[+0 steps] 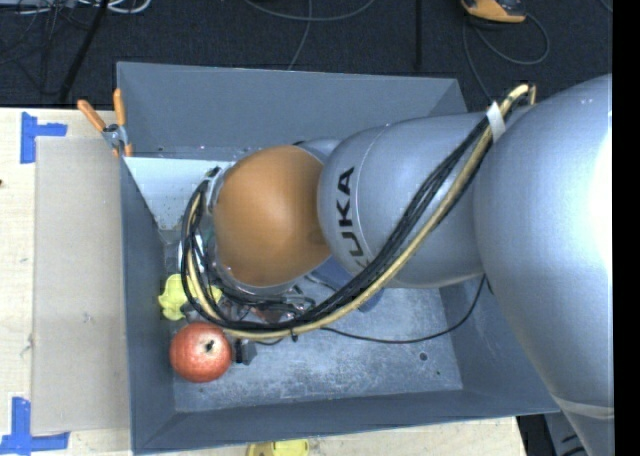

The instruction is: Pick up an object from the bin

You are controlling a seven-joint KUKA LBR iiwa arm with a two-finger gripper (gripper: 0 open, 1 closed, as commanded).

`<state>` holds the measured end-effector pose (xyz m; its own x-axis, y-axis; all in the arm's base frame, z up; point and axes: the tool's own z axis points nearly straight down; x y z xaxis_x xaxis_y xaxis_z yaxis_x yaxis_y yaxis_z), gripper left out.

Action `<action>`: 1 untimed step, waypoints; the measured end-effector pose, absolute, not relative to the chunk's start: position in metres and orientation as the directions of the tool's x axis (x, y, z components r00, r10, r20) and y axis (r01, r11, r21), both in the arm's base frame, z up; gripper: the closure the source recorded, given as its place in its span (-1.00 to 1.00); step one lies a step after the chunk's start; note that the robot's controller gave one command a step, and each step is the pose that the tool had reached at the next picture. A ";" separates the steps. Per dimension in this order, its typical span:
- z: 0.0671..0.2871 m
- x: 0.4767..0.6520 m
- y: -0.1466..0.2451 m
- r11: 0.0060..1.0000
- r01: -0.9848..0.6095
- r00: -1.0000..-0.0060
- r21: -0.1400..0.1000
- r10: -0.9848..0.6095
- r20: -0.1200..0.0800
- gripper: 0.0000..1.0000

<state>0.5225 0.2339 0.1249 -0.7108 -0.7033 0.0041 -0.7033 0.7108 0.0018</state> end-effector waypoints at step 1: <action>0.248 0.532 0.232 0.773 -0.635 -0.773 0.000 -0.635 -0.003 1.00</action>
Offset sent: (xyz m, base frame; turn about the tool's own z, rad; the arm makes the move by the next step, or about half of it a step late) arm 0.0000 0.0000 0.0000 0.0000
